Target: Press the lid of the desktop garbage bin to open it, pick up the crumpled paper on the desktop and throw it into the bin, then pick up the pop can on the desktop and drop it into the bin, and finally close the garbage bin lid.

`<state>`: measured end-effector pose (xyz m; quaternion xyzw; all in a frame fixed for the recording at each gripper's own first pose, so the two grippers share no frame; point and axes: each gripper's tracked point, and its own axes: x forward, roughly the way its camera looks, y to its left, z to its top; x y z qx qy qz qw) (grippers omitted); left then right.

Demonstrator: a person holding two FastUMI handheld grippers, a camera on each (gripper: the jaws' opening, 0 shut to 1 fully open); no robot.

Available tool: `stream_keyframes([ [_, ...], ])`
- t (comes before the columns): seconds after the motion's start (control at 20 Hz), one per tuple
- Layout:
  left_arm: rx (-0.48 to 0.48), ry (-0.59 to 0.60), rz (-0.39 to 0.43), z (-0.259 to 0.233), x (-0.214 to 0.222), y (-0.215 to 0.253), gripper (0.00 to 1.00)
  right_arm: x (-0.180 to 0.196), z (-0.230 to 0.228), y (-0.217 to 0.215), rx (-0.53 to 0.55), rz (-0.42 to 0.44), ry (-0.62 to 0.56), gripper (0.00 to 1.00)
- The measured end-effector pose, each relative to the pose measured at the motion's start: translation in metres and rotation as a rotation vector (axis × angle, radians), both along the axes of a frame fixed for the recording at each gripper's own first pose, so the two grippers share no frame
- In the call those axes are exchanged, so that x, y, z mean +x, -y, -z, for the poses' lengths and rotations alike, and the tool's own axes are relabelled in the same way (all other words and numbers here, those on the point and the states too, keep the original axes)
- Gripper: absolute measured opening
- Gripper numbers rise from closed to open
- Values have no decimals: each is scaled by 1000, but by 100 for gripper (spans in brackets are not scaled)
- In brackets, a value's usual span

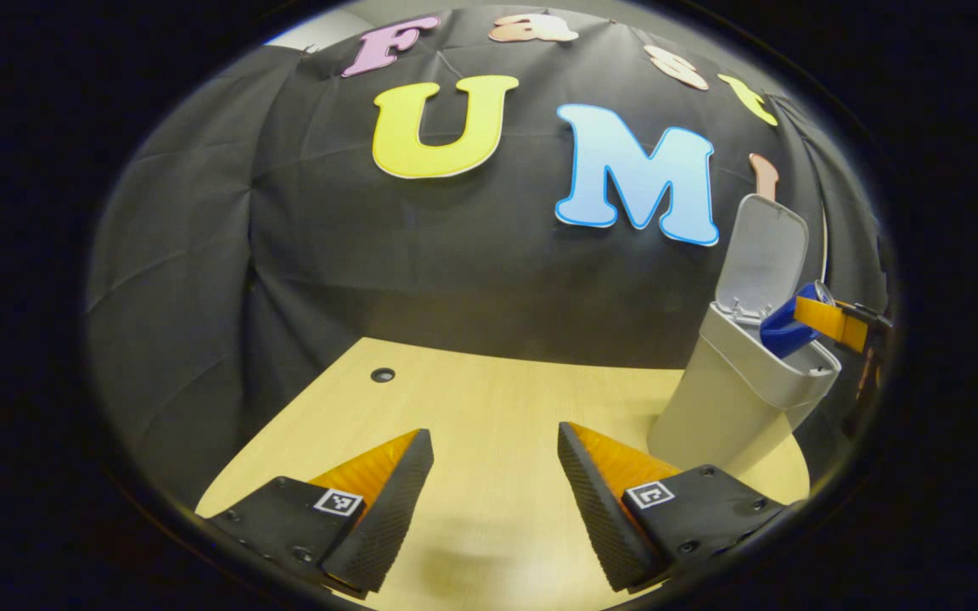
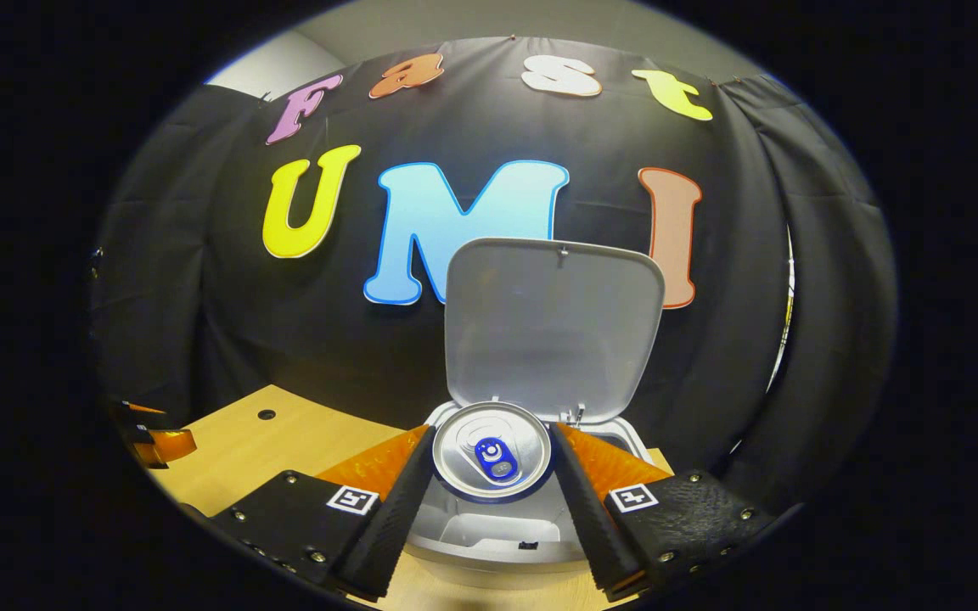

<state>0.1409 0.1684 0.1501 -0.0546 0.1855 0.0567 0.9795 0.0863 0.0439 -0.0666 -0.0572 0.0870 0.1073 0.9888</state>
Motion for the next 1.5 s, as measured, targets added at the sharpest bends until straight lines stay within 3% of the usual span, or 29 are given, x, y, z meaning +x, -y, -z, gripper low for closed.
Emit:
stream_keyframes([
  [0.05, 1, -2, 0, 0, 0, 0, 97, 0, 3, 0, 1, 0, -6, 83],
  [0.1, 2, -4, 0, 1, 0, 1, 100, 0, 5, 1, 0, 1, -11, 83],
  [0.2, 2, -6, 0, 2, 0, 1, 97, -3, 10, 2, 2, -2, -22, 83],
  [0.25, 2, -7, 0, 2, 0, 1, 100, -3, 12, 1, 5, -3, -27, 84],
  [0.95, -2, -17, -9, 6, -3, -2, 100, -5, 24, -5, 39, -23, -71, 85],
  [1.1, -1, -17, -7, 6, -3, -1, 97, -3, 15, -5, 47, -19, -52, 85],
  [1.25, -9, -16, -4, 5, -4, 0, 100, 2, 4, -6, 57, -18, -26, 85],
  [1.5, -6, -18, 15, 5, -3, 3, 97, 16, -40, -12, 67, -29, 55, 85],
])
